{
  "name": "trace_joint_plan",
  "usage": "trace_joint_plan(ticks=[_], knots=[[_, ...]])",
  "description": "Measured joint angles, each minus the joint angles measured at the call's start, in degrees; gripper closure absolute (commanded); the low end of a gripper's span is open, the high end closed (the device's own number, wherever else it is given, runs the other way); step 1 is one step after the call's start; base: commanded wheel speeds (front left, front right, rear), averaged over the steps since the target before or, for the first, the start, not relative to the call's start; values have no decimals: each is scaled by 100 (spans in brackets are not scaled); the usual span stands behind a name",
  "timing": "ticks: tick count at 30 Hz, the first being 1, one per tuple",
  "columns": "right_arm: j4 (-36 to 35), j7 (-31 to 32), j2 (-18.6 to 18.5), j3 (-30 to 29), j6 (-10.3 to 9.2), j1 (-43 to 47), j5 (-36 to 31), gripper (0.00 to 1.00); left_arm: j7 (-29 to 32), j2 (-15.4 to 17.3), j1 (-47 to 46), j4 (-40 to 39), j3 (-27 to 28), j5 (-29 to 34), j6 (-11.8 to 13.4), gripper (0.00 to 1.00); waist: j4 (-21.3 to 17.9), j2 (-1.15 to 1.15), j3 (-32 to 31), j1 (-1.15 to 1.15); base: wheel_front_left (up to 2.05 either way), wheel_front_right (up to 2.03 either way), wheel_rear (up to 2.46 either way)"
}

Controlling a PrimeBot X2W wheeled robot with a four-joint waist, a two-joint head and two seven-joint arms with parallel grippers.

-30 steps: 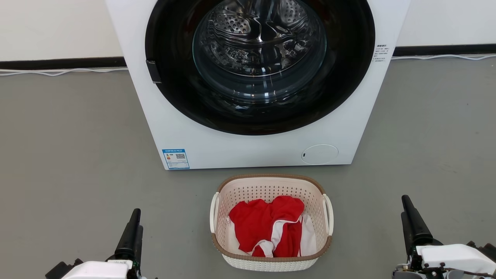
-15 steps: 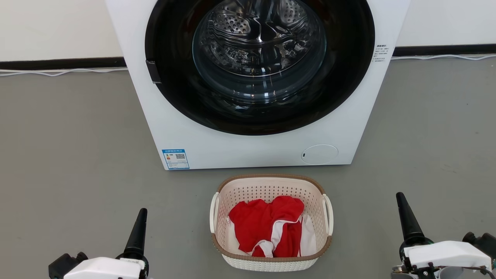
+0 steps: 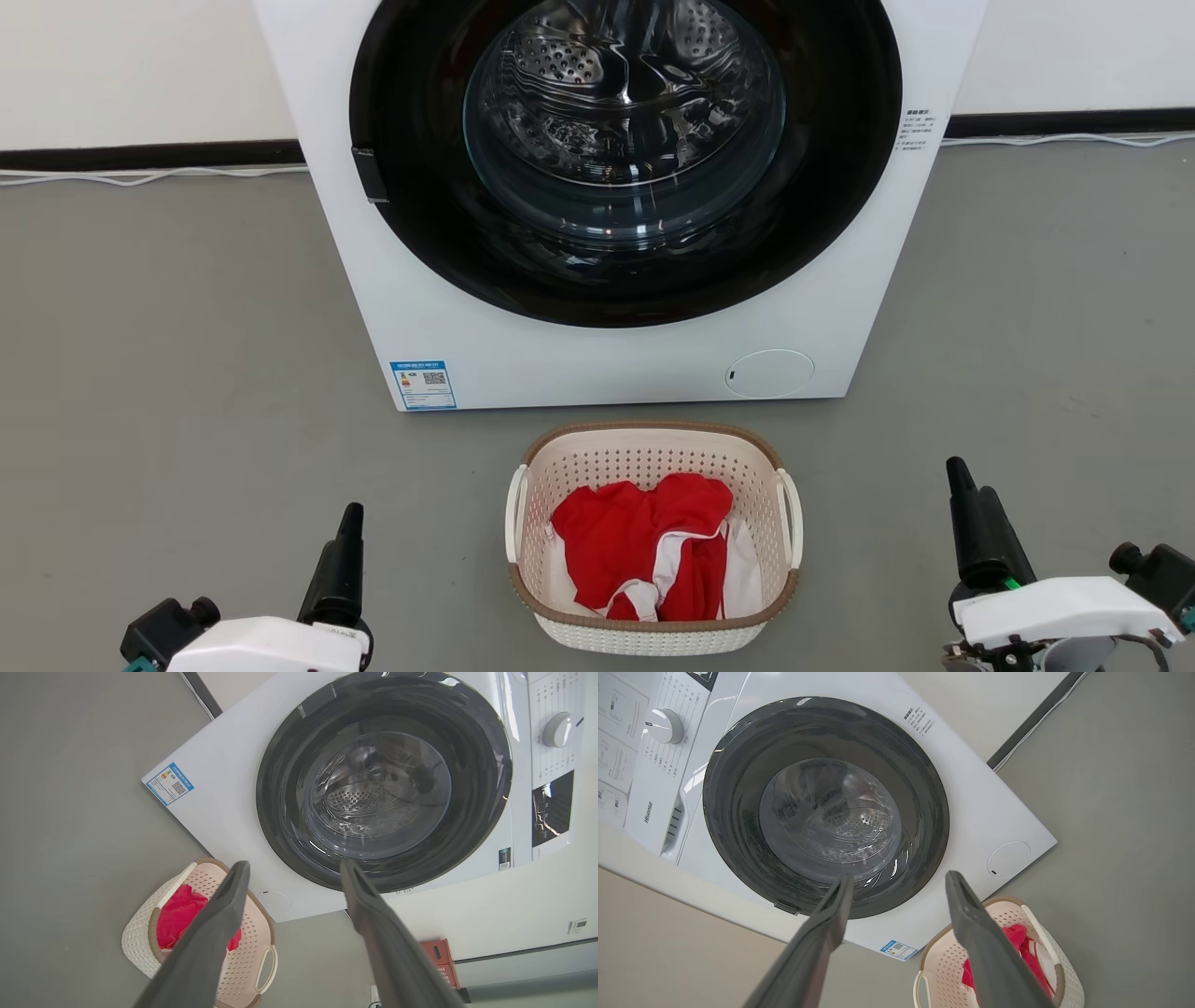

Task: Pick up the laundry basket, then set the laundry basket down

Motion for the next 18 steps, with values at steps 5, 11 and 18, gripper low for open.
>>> trace_joint_plan(ticks=[5, 11, 18], knots=[[-2, -79, -1, 22, 0, 0, -386, 0, -75, 3, 0, 8, -37, 290, 2, 0, 0, 0, -1, 0, 0, 0, 0], [-5, -156, -4, 40, 1, 0, -831, 0, -175, 4, 0, 25, -90, 658, 25, 0, 1, 0, -1, 0, 0, 0, 0], [-9, -276, -5, 62, 1, 0, -1346, 0, -281, 7, 1, 30, -119, 1088, 68, 0, -3, 0, -8, 0, 0, 0, 0]])
